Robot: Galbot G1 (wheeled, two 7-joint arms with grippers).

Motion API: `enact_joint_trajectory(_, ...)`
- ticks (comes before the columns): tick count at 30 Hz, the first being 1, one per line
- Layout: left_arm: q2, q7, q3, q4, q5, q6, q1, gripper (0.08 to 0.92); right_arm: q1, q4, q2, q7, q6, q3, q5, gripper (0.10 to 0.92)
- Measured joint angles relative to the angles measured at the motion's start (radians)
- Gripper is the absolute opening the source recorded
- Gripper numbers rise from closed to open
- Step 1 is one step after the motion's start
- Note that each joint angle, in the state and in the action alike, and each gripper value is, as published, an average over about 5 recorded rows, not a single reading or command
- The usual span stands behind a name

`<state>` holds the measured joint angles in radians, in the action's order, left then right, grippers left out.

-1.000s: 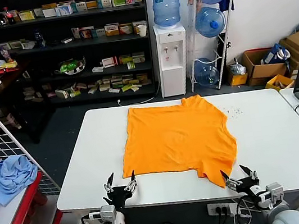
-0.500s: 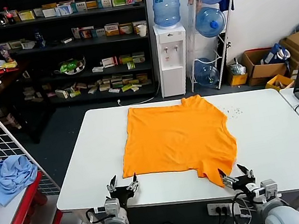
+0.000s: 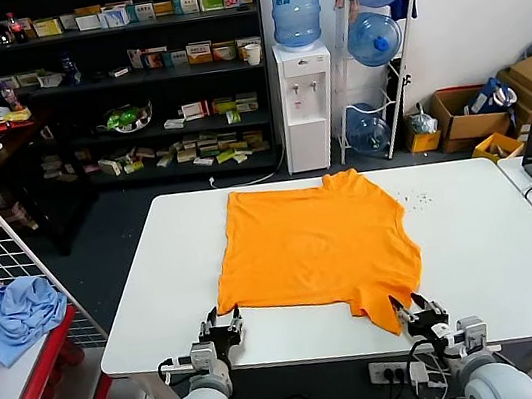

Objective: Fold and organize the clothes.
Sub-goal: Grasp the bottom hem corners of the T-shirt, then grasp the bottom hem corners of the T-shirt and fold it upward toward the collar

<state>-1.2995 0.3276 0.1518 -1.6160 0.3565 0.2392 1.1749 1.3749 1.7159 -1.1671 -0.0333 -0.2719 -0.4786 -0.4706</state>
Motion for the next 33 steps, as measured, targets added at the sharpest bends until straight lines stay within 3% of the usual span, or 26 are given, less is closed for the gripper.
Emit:
enact_joint_trajectory(7, 0.004, 0.003, -0.004, -0.007, 0.000, -0.003, 0.006, 0.256, 0.011, 0.021, -0.002, 0.016, -0.013, 0.001, -0.012, 0.156)
enact_joint_trajectory(13, 0.021, 0.007, -0.010, -0.038, -0.004, -0.004, 0.024, 0.112, 0.034, 0.055, 0.008, 0.032, -0.026, -0.008, -0.012, 0.124)
enact_joint_trajectory(33, 0.142, 0.011, 0.027, -0.244, -0.056, -0.041, 0.207, 0.103, 0.282, 0.270, 0.081, 0.063, -0.011, -0.095, 0.124, 0.124)
